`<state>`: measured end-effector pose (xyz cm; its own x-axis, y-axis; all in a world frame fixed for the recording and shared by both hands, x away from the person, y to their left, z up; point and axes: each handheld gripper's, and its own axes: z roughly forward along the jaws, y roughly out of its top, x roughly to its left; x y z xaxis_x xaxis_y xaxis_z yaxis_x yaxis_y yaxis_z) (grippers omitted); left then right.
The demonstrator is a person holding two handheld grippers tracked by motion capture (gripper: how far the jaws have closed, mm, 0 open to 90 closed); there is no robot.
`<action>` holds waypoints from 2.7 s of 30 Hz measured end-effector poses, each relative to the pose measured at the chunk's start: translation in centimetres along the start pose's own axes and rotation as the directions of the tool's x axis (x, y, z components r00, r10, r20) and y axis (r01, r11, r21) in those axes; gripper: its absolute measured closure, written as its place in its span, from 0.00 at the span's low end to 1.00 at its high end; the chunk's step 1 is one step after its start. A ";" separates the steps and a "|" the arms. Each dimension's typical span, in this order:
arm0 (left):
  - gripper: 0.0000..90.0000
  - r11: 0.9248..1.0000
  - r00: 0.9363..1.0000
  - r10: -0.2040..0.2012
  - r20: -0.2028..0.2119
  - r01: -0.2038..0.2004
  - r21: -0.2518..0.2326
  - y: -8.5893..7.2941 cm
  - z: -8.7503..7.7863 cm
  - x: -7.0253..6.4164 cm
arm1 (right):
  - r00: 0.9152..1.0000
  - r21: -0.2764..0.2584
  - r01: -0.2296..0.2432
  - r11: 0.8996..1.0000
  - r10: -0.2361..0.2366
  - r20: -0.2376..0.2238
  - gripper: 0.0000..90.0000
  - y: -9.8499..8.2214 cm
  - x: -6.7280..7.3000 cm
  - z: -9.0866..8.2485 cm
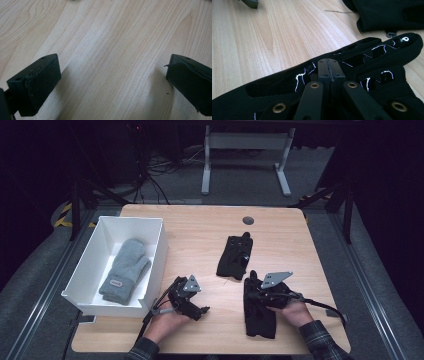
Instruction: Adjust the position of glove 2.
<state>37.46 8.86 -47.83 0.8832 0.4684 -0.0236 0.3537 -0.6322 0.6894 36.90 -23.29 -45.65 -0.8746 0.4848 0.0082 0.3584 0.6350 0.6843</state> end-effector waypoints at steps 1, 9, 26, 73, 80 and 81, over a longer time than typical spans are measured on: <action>0.00 1.000 1.000 0.000 0.001 0.000 0.000 0.0 0.0 0.0 | 1.000 0.003 0.009 1.000 -0.009 0.003 1.00 0.0 0.1 0.0; 0.00 1.000 1.000 0.000 0.000 0.000 0.000 0.0 0.0 0.0 | 0.998 -0.076 -0.023 0.997 0.027 0.054 0.80 0.2 -0.2 -1.8; 0.01 1.000 1.000 -0.001 -0.002 0.001 -0.001 0.0 0.0 0.0 | 0.954 -0.135 -0.166 0.977 0.194 0.227 0.42 -4.0 -2.8 -5.4; 1.00 0.994 0.989 -0.109 0.096 0.110 -0.013 7.1 1.0 2.9 | 0.908 -0.112 -0.257 0.960 0.279 0.313 0.17 -8.2 -4.5 -6.1; 1.00 0.994 0.990 -0.103 0.098 0.106 -0.031 9.8 2.8 4.1 | 0.908 -0.111 -0.257 0.960 0.280 0.313 0.17 -8.2 -4.5 -6.1; 1.00 0.995 0.992 -0.091 0.086 0.094 -0.027 10.1 3.1 4.1 | 0.908 -0.111 -0.257 0.960 0.279 0.313 0.17 -8.2 -4.5 -6.1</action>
<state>45.67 2.45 -43.20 0.8703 0.4696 -0.1483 0.4265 -0.5683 0.7037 35.89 -34.32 -46.85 -0.5914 0.8058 -0.0298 0.5325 0.4180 0.7360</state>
